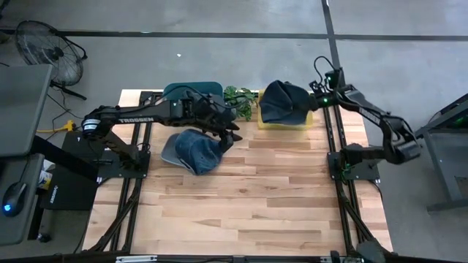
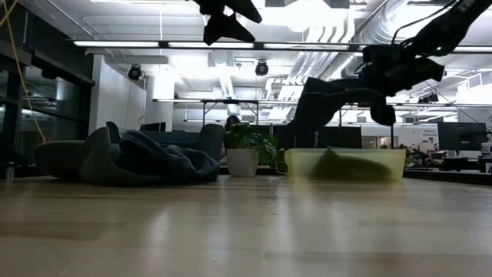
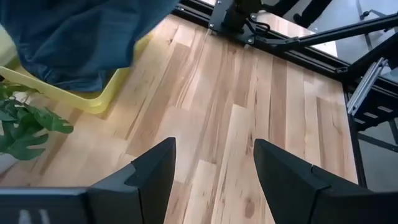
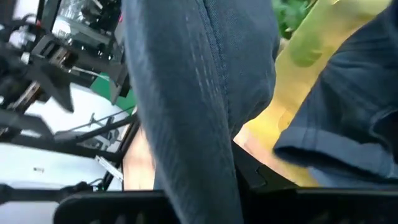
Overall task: Pick & Place hat
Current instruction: Put the right blue cap into the yellow bin
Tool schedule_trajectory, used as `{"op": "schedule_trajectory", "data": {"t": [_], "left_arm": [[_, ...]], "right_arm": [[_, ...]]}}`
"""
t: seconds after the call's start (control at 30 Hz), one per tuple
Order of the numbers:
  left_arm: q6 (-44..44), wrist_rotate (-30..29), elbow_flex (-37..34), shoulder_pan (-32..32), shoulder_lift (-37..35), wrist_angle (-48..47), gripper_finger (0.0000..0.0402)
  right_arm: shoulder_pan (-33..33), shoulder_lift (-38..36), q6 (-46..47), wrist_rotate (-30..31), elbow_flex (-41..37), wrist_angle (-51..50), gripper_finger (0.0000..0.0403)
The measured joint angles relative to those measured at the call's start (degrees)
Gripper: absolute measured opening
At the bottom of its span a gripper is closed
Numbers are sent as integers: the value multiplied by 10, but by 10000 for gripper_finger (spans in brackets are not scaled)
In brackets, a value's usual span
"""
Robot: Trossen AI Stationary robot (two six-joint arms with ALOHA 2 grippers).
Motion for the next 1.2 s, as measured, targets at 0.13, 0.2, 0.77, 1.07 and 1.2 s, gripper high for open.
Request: {"op": "schedule_trajectory", "data": {"t": [0.13, 0.2, 0.77, 1.07, 1.2], "left_arm": [[0, 5, 0, 0, 0, 0, 211], [0, 15, 0, 0, 0, 0, 211], [-5, 49, 0, 0, 0, -2, 211], [-4, 50, 0, 0, 0, -2, 211], [-4, 50, 0, 0, 0, -2, 211]], "right_arm": [[-12, 49, 1, -6, 38, -14, 1], [-14, 72, -11, -5, 60, -41, 1], [-15, 204, -150, 85, 208, -278, 2], [-14, 217, -133, 103, 203, -240, 2], [-3, 238, -132, 111, 203, -238, 3]]}}
